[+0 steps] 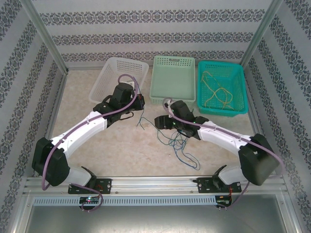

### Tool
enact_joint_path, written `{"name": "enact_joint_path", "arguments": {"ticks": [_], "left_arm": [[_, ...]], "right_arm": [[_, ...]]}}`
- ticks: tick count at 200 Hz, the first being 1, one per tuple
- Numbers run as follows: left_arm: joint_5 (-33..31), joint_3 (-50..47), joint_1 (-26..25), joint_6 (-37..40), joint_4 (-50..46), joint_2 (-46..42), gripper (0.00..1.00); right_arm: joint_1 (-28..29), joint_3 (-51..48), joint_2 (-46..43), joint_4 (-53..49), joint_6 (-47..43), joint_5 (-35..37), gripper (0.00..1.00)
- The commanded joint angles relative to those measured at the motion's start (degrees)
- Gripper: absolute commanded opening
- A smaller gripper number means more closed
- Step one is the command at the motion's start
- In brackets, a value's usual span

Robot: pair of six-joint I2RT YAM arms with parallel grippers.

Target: Untangle the cables

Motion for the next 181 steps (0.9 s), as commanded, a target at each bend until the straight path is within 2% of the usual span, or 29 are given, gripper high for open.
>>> {"name": "enact_joint_path", "arguments": {"ticks": [1, 36, 63, 69, 90, 100, 139, 160, 181], "left_arm": [[0.37, 0.55, -0.62, 0.49, 1.69, -1.63, 0.00], [1.24, 0.05, -0.55, -0.25, 2.20, -2.48, 0.00], [1.62, -0.52, -0.44, -1.21, 2.75, -2.78, 0.00], [1.56, -0.59, -0.40, -1.22, 2.72, -2.88, 0.00], [0.68, -0.31, 0.53, 0.14, 1.36, -3.48, 0.00], [-0.33, 0.35, 1.42, 1.72, -0.54, -3.82, 0.00], [-7.17, 5.99, 6.49, 11.69, -9.97, -1.66, 0.00], [-6.61, 9.40, 9.82, 14.41, -11.79, 1.20, 0.00], [-5.07, 13.16, 12.99, 16.31, -10.52, 4.48, 0.00]], "right_arm": [[0.69, 3.63, 3.66, 3.58, -3.74, -3.40, 0.69], [0.93, 4.27, 9.64, 7.73, -5.06, -4.24, 0.67], [1.21, 5.74, 13.29, 11.40, -4.63, -7.04, 0.55], [1.32, 5.91, 13.79, 11.73, -4.53, -7.00, 0.49], [1.25, 4.70, 13.16, 12.66, -4.18, -4.52, 0.10], [1.18, 3.39, 11.51, 13.12, -4.18, -3.29, 0.00], [1.20, -4.83, 0.29, 16.41, -2.31, 1.63, 0.00], [1.18, -7.12, -4.54, 16.12, -1.77, 3.49, 0.00], [1.21, -6.10, -4.78, 11.99, -1.98, 3.90, 0.00]]}}
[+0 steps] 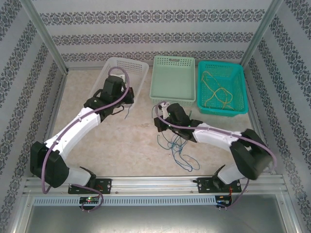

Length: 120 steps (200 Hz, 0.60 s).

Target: Untangle the cables

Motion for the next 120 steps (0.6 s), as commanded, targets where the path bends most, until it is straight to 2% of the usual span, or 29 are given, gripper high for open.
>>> {"name": "enact_joint_path", "arguments": {"ticks": [1, 21, 44, 81, 92, 101, 114, 120], "left_arm": [[-0.35, 4.84, 3.28, 5.58, -2.43, 3.66, 0.00], [2.19, 11.84, 6.83, 7.13, -4.88, 10.30, 0.00], [4.32, 21.48, 9.44, 9.79, -9.57, 19.36, 0.00], [6.14, 27.67, 11.52, 10.41, -10.34, 30.02, 0.01], [7.58, 29.25, 12.14, 9.43, -11.18, 32.50, 0.07], [8.86, 30.06, 12.43, 8.63, -11.75, 33.61, 0.17], [10.59, 29.57, 12.32, 8.07, -11.02, 33.51, 0.47], [10.93, 28.97, 12.17, 7.56, -10.52, 33.02, 0.56]], "right_arm": [[0.47, 0.07, -0.40, -1.41, 0.82, 2.63, 0.00], [0.54, 1.71, 2.91, -3.36, 2.46, 3.46, 0.00], [0.78, 2.80, 5.75, -0.65, 4.32, 3.37, 0.00], [0.90, 5.74, 6.63, -0.62, 3.75, 3.36, 0.00], [0.96, 5.99, 6.31, -0.64, 3.65, 3.05, 0.00], [0.93, 5.85, 6.07, -0.66, 3.67, 2.97, 0.00], [0.96, 5.51, 5.87, -0.82, 3.79, 3.05, 0.00], [0.91, 5.28, 5.79, -0.73, 3.88, 3.06, 0.00]]}}
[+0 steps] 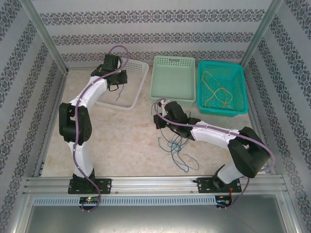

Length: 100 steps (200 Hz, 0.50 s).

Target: Untangle the cables

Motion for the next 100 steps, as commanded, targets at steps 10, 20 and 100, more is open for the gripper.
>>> {"name": "enact_joint_path", "arguments": {"ticks": [10, 20, 100], "left_arm": [[4.13, 0.15, 0.25, -1.83, -1.57, -2.47, 0.65], [4.12, -1.11, -0.15, -2.23, -0.83, -4.09, 0.80], [4.57, -13.17, -5.70, -1.36, 4.08, -17.00, 1.00]], "right_arm": [[0.59, 0.33, -0.99, 0.35, 0.62, 0.52, 0.00], [0.56, 0.26, -1.25, 0.46, 0.57, 0.53, 0.00], [-1.85, 5.40, -8.05, -3.70, -0.82, 2.20, 0.00]]}}
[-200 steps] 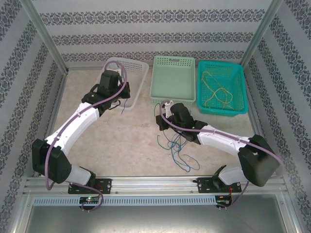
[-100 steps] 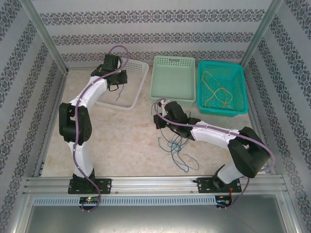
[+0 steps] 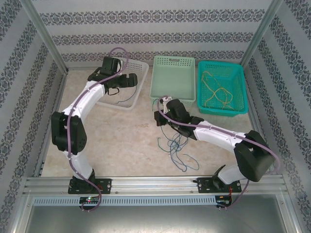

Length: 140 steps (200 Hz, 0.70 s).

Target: Untangle the cables

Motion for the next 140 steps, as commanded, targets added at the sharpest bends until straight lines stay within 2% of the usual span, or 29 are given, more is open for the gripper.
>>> {"name": "enact_joint_path", "arguments": {"ticks": [1, 31, 71, 96, 140], "left_arm": [[1.96, -4.10, -2.06, 0.24, 3.77, -2.56, 1.00], [0.09, -6.16, -3.31, 0.35, 3.44, -1.66, 1.00], [0.58, -7.27, -3.23, 0.64, 1.92, 0.74, 1.00], [3.85, -5.83, -3.04, -0.55, -0.86, 4.82, 0.96], [8.14, -5.96, -3.21, -2.44, 0.58, 8.60, 0.87]], "right_arm": [[-1.42, 3.43, -3.55, -1.15, -0.83, 0.57, 0.00], [-2.41, 3.90, -3.45, -2.36, -0.77, -0.91, 0.00], [-2.73, 2.75, -4.99, -0.76, 0.89, -0.50, 0.00], [-4.54, 3.36, -7.94, -0.34, 2.83, -0.52, 0.00], [-6.49, 5.79, -13.53, -0.90, 3.80, -0.10, 0.00]]}}
